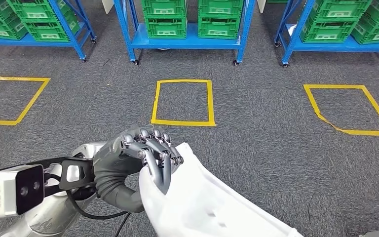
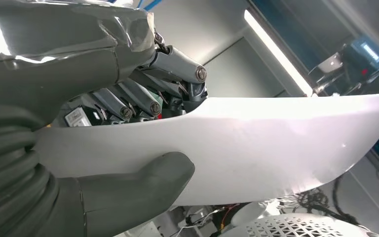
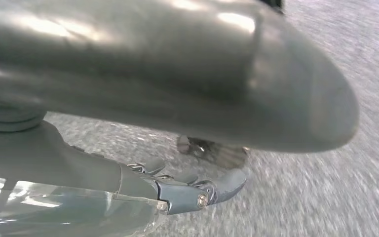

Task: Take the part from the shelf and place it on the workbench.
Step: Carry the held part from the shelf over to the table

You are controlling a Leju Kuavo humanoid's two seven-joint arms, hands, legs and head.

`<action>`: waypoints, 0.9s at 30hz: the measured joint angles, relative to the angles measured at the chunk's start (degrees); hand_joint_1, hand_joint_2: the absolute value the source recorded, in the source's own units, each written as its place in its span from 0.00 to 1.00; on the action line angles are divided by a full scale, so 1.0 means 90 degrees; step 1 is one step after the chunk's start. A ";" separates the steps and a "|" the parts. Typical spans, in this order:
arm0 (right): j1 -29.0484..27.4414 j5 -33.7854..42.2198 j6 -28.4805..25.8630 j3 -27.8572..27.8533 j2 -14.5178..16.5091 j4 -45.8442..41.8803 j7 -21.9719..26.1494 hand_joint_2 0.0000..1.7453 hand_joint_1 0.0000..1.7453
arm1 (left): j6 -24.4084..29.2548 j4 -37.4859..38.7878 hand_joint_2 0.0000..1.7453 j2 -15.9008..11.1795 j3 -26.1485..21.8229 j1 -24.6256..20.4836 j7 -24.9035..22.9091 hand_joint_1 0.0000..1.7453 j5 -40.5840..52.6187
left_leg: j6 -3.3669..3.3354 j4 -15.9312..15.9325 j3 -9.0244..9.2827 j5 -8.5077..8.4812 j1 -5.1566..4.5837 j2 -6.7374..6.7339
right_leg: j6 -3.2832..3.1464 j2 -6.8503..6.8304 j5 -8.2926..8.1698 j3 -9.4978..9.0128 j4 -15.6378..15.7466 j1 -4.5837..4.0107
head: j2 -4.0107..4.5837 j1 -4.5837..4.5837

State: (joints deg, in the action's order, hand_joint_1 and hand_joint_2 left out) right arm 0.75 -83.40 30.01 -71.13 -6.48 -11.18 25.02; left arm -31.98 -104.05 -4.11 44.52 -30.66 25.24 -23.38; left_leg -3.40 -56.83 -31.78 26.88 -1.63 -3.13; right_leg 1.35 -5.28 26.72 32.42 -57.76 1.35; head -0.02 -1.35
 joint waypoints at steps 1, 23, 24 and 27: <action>0.0012 -0.0039 -0.0019 0.0033 -0.0007 0.0030 0.0001 0.00 0.00 | -0.0052 0.0015 1.00 0.0001 0.0006 -0.0013 0.0010 0.97 -0.0035 | -0.0015 0.0091 0.0036 -0.0072 0.0021 0.0067 | 0.0010 0.0057 0.0041 0.0027 -0.0046 -0.0003 | 0.0000 0.0002; 0.0019 -0.0736 -0.0238 0.1242 -0.0310 0.0457 -0.0034 0.00 0.00 | -0.0364 -0.0039 1.00 0.0051 0.0449 -0.0114 -0.0095 0.97 -0.0324 | 0.0356 -0.1860 -0.1153 0.0472 0.0202 0.0360 | -0.0093 0.0246 0.0072 0.0000 -0.0053 0.0035 | 0.0000 -0.0050; 0.0024 -0.0736 -0.0247 0.1289 -0.0310 0.0460 -0.0030 0.00 0.00 | -0.0358 -0.0054 1.00 0.0049 0.0446 -0.0115 -0.0093 0.97 -0.0324 | 0.0318 -0.1495 -0.0963 0.0280 0.0192 0.0315 | -0.0093 0.0176 0.0073 -0.0004 -0.0052 0.0021 | 0.0000 -0.0050; 0.0033 -0.0736 -0.0290 0.1397 -0.0306 0.0470 -0.0018 0.00 0.00 | -0.0329 -0.0113 1.00 0.0052 0.0435 -0.0130 -0.0090 0.97 -0.0324 | 0.0154 -0.0289 -0.0329 -0.0103 0.0084 -0.0053 | -0.0079 -0.0018 0.0081 -0.0015 -0.0038 -0.0026 | 0.0000 -0.0048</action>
State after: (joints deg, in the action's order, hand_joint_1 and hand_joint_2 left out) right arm 1.05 -90.02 27.40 -58.56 -9.23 -6.94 24.85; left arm -34.94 -105.07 -3.64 48.43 -31.83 24.43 -26.30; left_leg -2.01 -59.42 -34.75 25.95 -0.87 -3.60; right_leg 0.64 -5.44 27.45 32.28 -58.10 1.12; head -0.02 -1.79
